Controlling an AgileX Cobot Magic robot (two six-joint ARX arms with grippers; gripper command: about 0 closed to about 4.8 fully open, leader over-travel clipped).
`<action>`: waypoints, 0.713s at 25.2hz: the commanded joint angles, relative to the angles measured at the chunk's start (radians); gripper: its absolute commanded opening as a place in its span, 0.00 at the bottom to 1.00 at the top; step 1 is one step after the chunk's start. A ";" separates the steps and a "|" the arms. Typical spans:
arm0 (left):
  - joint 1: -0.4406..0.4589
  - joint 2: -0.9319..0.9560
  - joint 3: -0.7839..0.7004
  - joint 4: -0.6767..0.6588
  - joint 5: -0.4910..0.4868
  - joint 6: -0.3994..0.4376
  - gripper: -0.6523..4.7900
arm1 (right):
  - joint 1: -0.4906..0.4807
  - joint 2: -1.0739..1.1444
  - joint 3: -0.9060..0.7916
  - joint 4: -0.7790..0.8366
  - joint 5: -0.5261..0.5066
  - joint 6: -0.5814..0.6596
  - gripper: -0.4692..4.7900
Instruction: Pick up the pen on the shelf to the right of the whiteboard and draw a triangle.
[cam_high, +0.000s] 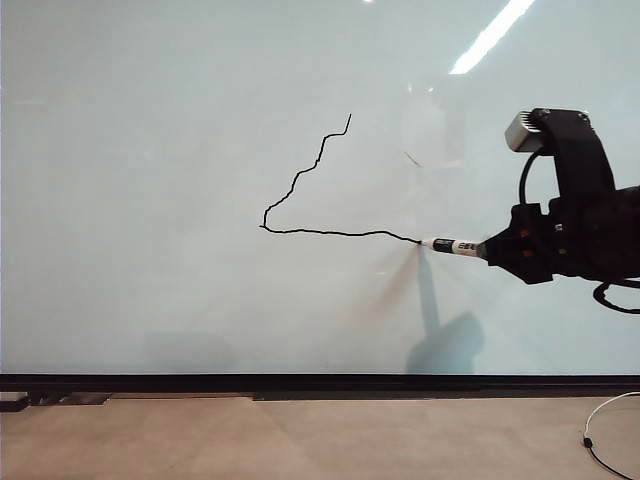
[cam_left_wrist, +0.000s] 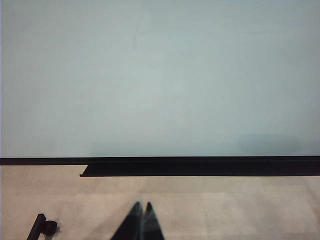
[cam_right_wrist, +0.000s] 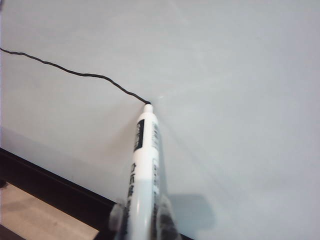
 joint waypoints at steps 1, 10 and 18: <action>0.000 0.000 0.004 0.007 0.005 0.000 0.11 | -0.015 -0.006 -0.002 0.031 0.050 0.002 0.08; 0.000 0.000 0.004 0.007 0.004 0.000 0.11 | -0.042 -0.026 -0.018 0.034 0.050 0.002 0.08; 0.000 0.000 0.003 0.007 0.004 0.000 0.11 | -0.063 -0.037 -0.027 0.033 0.049 -0.008 0.08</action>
